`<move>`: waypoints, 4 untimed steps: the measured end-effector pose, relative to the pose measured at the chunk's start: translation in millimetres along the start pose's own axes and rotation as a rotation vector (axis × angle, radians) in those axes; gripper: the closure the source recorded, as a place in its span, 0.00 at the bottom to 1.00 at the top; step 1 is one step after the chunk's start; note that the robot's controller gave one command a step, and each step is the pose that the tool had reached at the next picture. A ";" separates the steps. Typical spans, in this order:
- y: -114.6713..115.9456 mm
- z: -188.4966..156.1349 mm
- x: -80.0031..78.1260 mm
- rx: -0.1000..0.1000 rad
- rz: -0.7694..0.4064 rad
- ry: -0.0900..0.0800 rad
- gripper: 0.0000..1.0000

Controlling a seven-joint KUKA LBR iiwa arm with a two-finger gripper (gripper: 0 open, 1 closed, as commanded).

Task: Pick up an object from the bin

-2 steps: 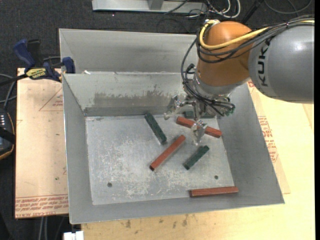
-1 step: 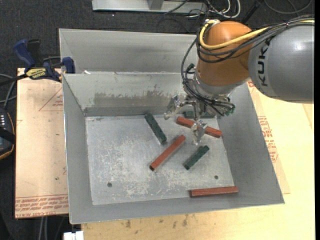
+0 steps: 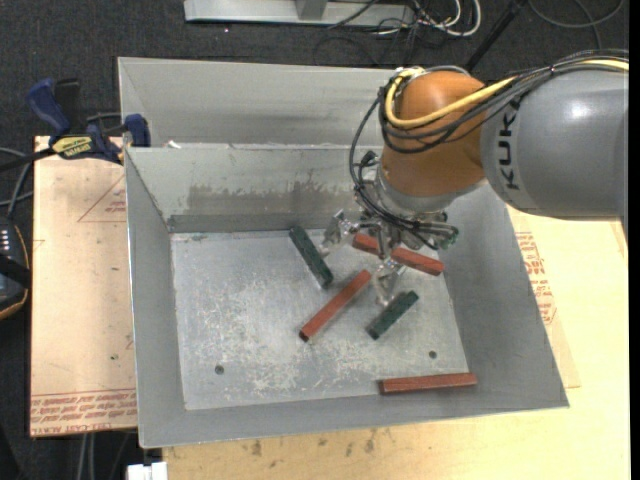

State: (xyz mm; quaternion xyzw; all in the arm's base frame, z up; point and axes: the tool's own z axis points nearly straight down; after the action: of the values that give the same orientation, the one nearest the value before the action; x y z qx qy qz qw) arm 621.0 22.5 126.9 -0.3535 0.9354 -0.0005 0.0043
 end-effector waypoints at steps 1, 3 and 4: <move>4.7 17.1 1.5 -0.005 -0.037 0.006 0.00; 18.4 -20.2 7.6 0.000 -0.031 0.000 0.00; 8.6 49.2 27.0 -0.006 -0.267 0.000 1.00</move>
Offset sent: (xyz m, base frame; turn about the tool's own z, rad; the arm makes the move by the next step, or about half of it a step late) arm 0.0189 -0.0226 0.0665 -0.1392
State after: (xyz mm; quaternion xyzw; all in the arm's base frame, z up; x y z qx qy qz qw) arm 595.5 11.1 77.5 -0.4750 0.8800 0.0017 0.0032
